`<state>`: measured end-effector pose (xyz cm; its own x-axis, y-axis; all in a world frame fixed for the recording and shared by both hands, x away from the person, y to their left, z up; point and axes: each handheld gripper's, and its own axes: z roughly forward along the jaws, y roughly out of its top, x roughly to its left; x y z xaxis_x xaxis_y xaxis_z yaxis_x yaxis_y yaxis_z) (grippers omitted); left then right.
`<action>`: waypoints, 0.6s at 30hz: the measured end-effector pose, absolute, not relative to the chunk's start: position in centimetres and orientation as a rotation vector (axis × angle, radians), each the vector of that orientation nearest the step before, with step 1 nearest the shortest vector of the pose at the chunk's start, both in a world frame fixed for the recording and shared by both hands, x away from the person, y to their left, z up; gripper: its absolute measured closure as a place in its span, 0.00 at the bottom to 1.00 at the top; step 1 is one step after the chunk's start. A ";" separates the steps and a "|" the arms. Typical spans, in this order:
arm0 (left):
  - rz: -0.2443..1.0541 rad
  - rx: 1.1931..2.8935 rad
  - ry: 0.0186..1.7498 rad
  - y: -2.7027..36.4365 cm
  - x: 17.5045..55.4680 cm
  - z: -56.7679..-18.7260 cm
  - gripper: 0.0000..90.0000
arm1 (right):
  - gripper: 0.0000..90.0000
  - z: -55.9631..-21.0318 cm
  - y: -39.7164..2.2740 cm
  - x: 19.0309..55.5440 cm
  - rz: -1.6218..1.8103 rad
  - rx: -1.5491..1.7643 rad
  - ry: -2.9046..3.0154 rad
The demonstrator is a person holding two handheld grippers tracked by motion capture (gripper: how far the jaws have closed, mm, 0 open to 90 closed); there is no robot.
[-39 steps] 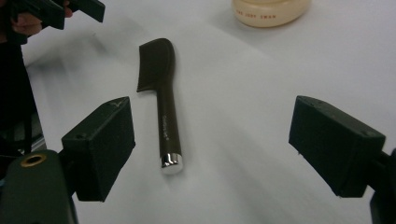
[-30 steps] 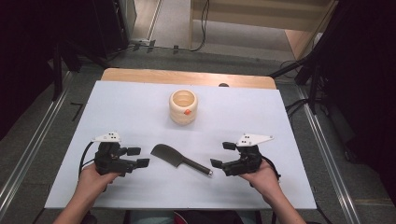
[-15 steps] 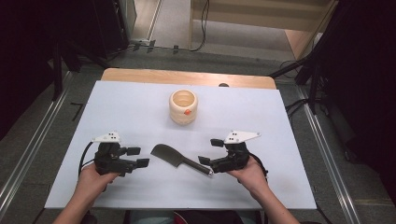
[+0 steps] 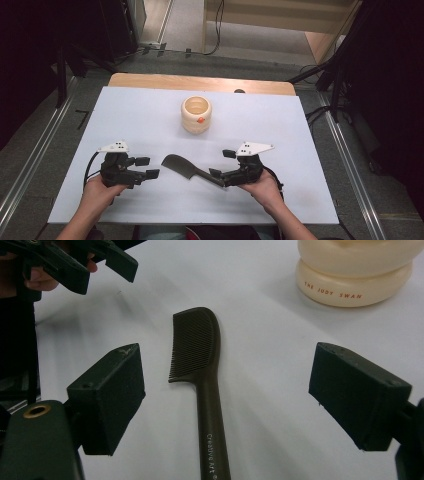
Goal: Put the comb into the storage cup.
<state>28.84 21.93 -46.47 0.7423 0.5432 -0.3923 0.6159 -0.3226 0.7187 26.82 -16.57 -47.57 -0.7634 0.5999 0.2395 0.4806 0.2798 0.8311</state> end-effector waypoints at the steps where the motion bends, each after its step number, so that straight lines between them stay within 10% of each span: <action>1: -0.097 1.999 0.878 21.9 28.8 -46.5 0.31 | 0.14 -47.8 -16.5 26.8 1.503 1.025 2.415; 18: -0.095 2.004 0.874 21.9 29.0 -46.4 0.31 | 0.15 -50.0 -15.6 26.5 1.449 0.999 2.487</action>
<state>28.95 21.92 -46.44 0.7453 0.5420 -0.3883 0.6127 -0.3270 0.7195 26.49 -15.58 -49.98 -0.7810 0.5790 0.2340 0.4890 0.3340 0.8058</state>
